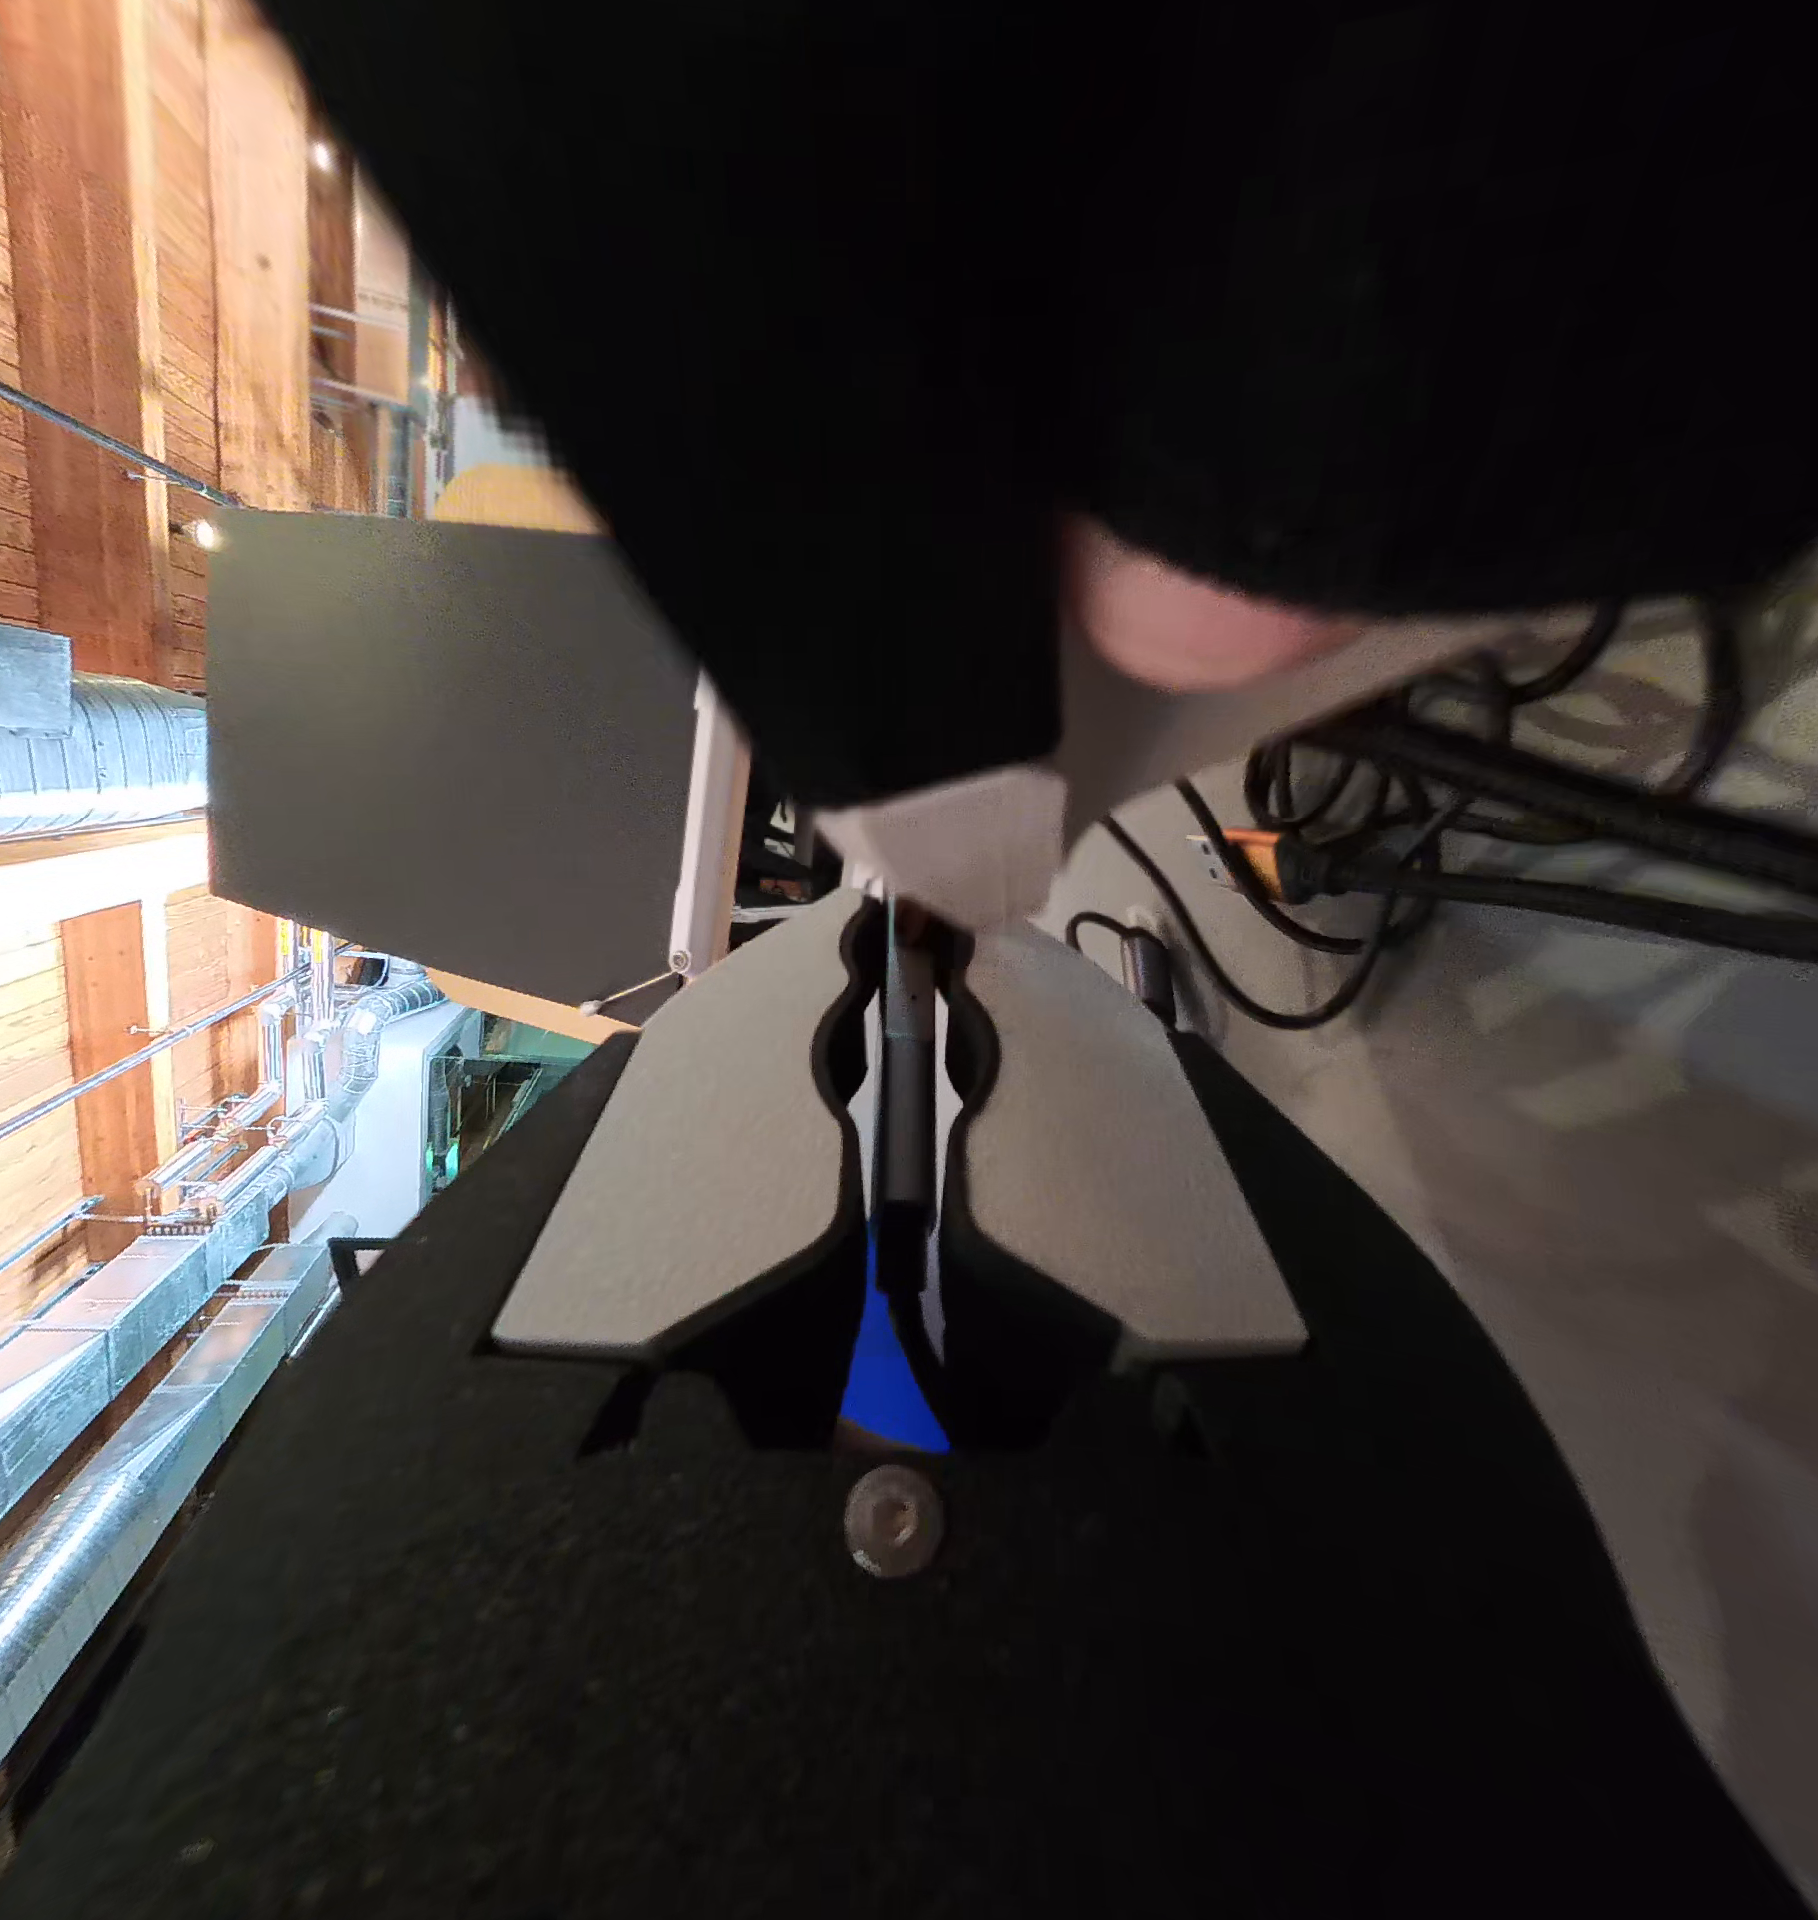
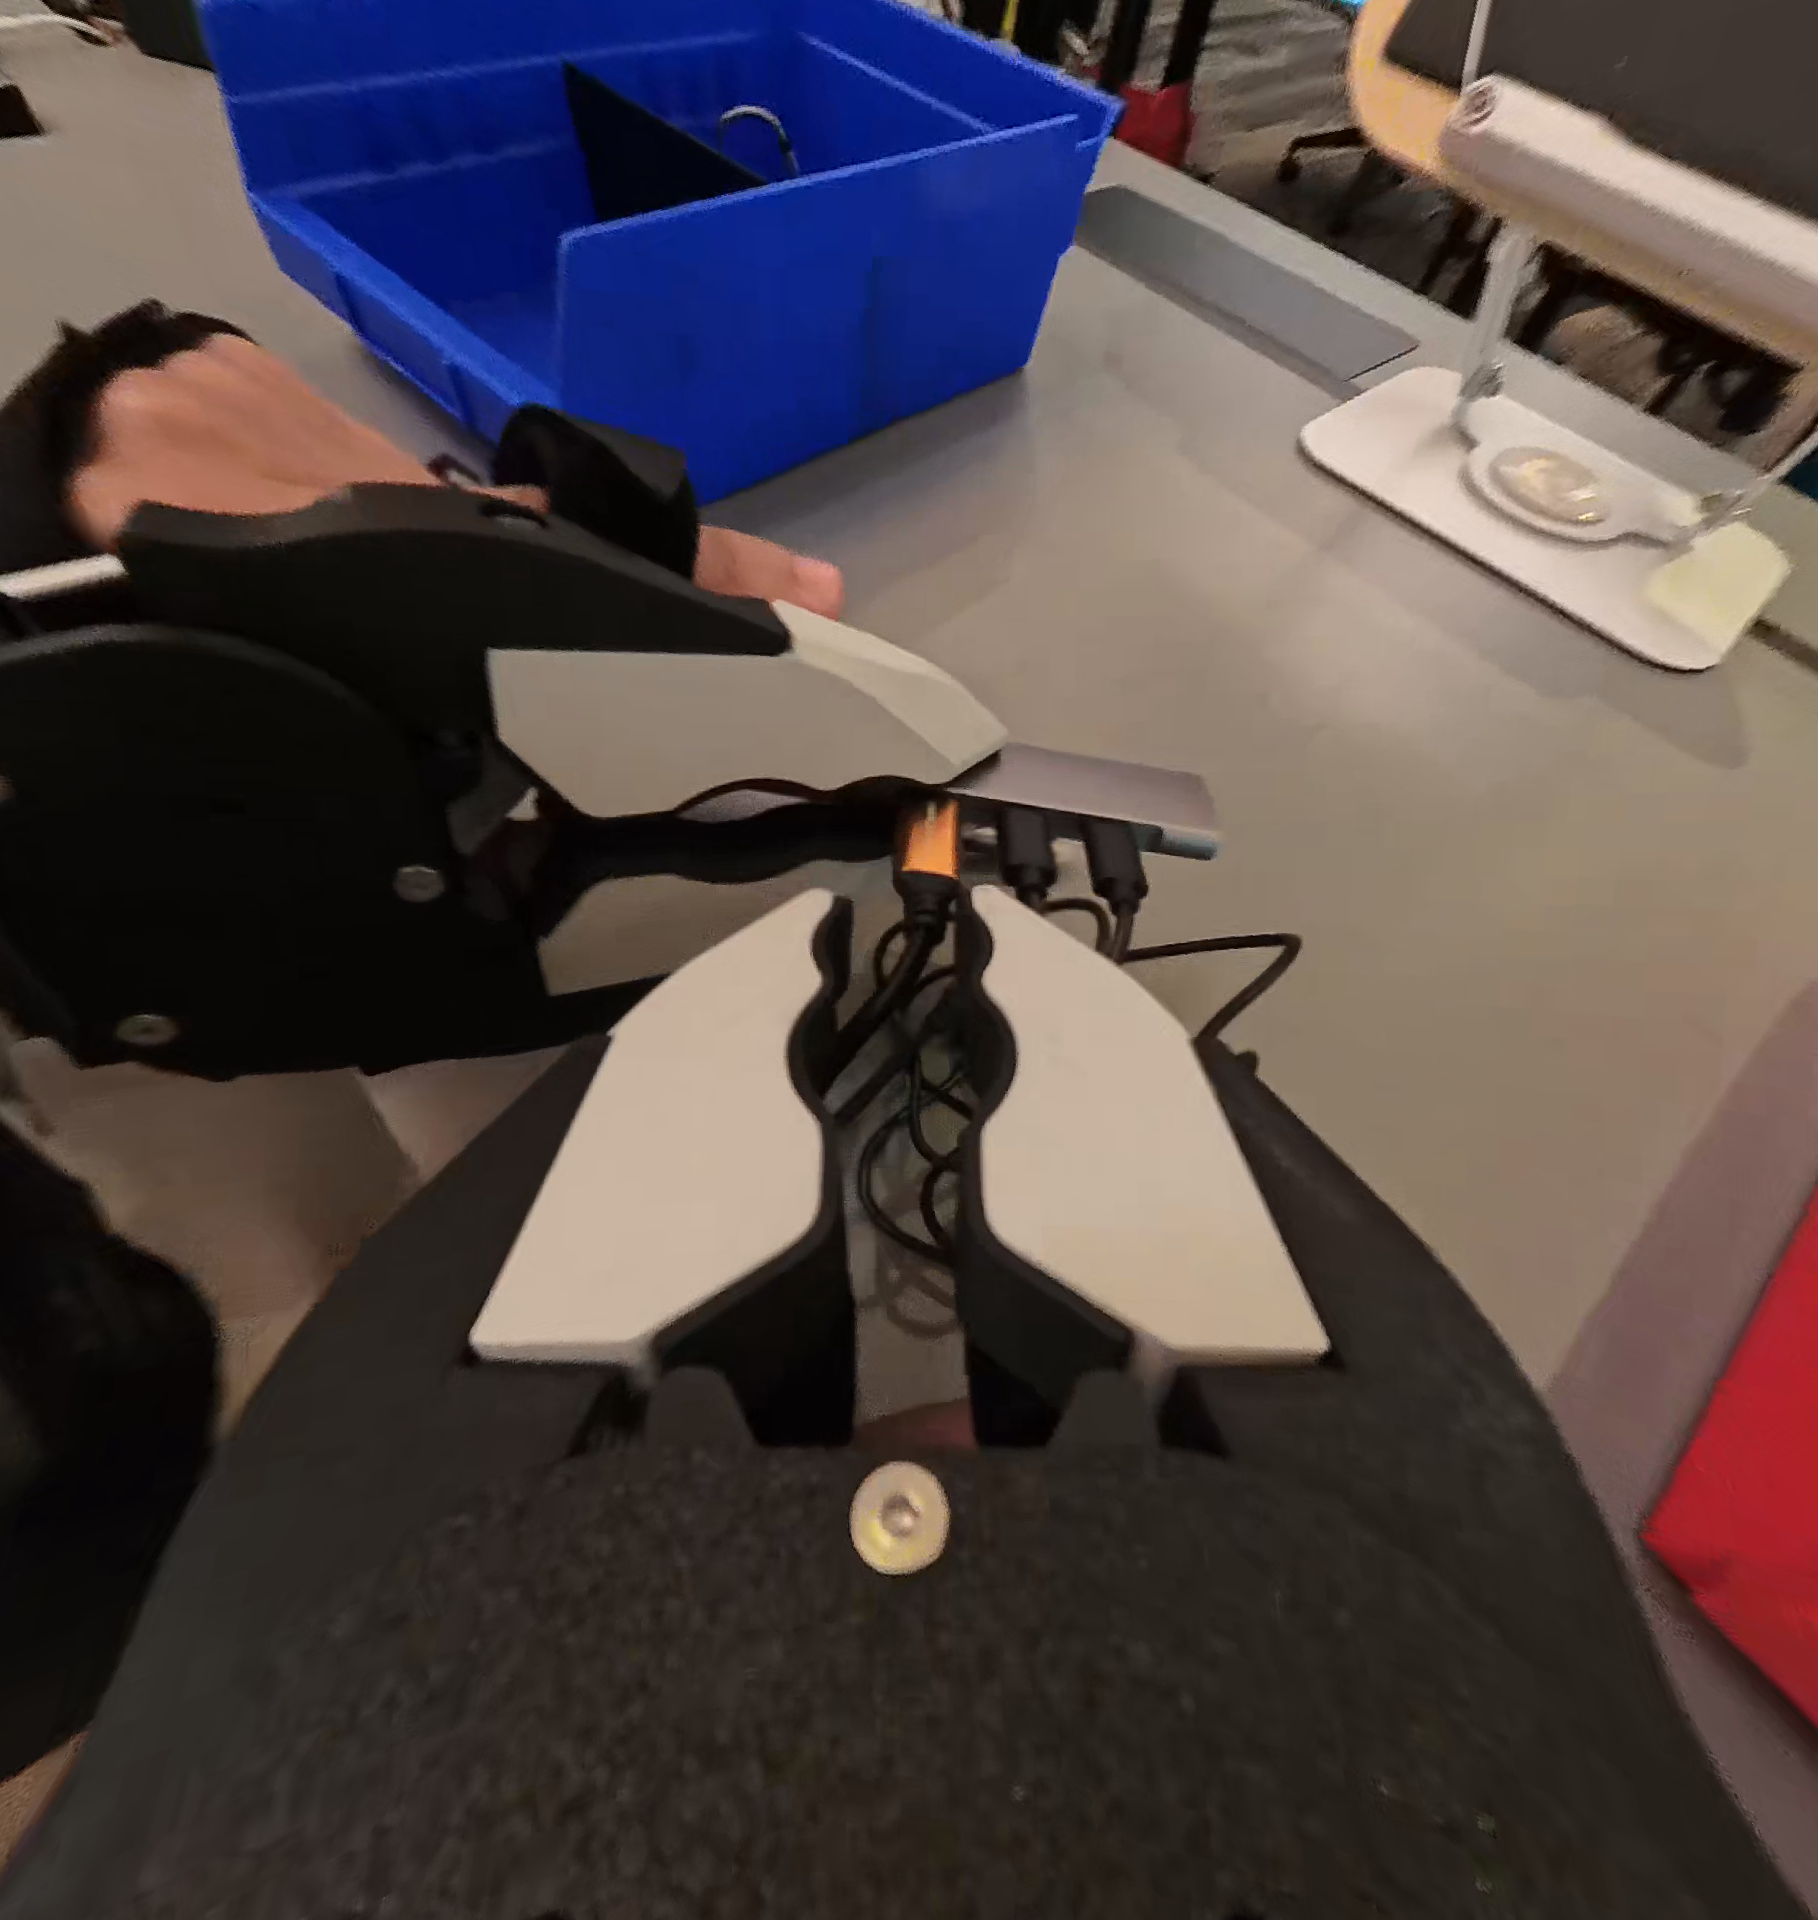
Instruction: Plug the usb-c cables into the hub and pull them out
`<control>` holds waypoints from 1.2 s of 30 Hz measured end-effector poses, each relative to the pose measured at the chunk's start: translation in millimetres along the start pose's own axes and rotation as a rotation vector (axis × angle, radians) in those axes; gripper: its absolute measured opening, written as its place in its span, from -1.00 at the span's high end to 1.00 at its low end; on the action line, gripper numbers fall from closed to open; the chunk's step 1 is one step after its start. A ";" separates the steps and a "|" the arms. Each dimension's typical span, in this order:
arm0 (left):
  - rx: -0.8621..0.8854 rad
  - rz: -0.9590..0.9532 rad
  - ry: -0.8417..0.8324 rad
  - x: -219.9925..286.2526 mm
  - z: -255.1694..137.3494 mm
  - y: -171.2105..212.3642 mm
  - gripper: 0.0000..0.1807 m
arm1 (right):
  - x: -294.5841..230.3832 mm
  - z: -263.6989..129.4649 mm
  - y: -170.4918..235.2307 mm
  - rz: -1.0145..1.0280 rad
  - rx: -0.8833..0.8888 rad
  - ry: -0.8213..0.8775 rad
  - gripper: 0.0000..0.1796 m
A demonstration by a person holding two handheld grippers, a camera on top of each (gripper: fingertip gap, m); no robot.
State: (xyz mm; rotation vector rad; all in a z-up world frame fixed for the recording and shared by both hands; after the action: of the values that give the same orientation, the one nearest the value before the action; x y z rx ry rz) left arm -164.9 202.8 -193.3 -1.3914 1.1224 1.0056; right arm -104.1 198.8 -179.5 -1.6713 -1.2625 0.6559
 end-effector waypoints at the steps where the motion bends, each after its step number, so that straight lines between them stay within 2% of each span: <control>1: 0.008 -0.002 0.000 -0.8 -1.2 -1.7 0.90 | 3.0 -0.9 0.4 -0.006 0.007 0.023 0.89; 7: 0.093 -0.018 0.001 -6.6 -6.4 -2.8 0.90 | 5.4 -6.0 -0.8 0.052 0.058 -0.071 0.92; 11: 0.123 -0.049 0.079 0.5 -6.1 -0.5 0.89 | 7.0 -4.5 5.2 0.017 0.038 -0.135 0.93; 17: 0.148 -0.023 0.064 -0.6 -4.1 2.2 0.89 | 6.9 -4.7 4.4 -0.008 0.025 -0.095 0.93; 29: 0.144 0.006 0.032 -4.7 -3.6 -2.2 0.88 | 12.8 -11.3 4.0 -0.021 0.023 -0.128 0.93; 30: -0.061 0.034 -0.005 -10.3 7.4 25.7 0.90 | 18.2 -16.2 3.4 -0.025 0.022 -0.100 0.93; 31: -0.208 0.020 0.034 -12.7 19.2 69.1 0.90 | 29.5 -26.8 2.4 -0.014 0.042 -0.068 0.93; 32: -0.199 -0.073 -0.004 -27.9 19.0 99.4 0.90 | 44.8 -42.8 2.3 0.022 0.077 -0.047 0.94; 33: -0.106 -0.073 -0.091 -50.9 9.3 99.3 0.90 | 58.2 -54.0 1.9 0.061 0.112 -0.035 0.94; 34: -0.061 -0.072 -0.150 -67.2 1.2 80.0 0.90 | 68.0 -58.1 3.0 0.094 0.123 -0.040 0.94; 35: 0.003 -0.117 -0.139 -67.9 -2.0 53.8 0.90 | 74.4 -57.1 4.5 0.125 0.123 -0.050 0.94; 36: -0.029 -0.110 -0.104 -57.2 2.8 42.1 0.90 | 79.9 -54.4 5.1 0.136 0.126 -0.032 0.93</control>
State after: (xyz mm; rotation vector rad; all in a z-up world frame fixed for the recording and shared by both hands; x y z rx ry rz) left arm -218.1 210.7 -146.9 -1.3923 0.9479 1.0064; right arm -30.1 254.4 -151.4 -1.6578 -1.1130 0.8307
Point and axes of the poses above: each gripper's, where its closed fingertips meet, z out along the fingers, y out of its underside, x = y × z across the jaws, the point moved 4 cm from there along -z, back along the fingers, and after that the axes turned 3 degrees about -y, right-handed, at the moved point
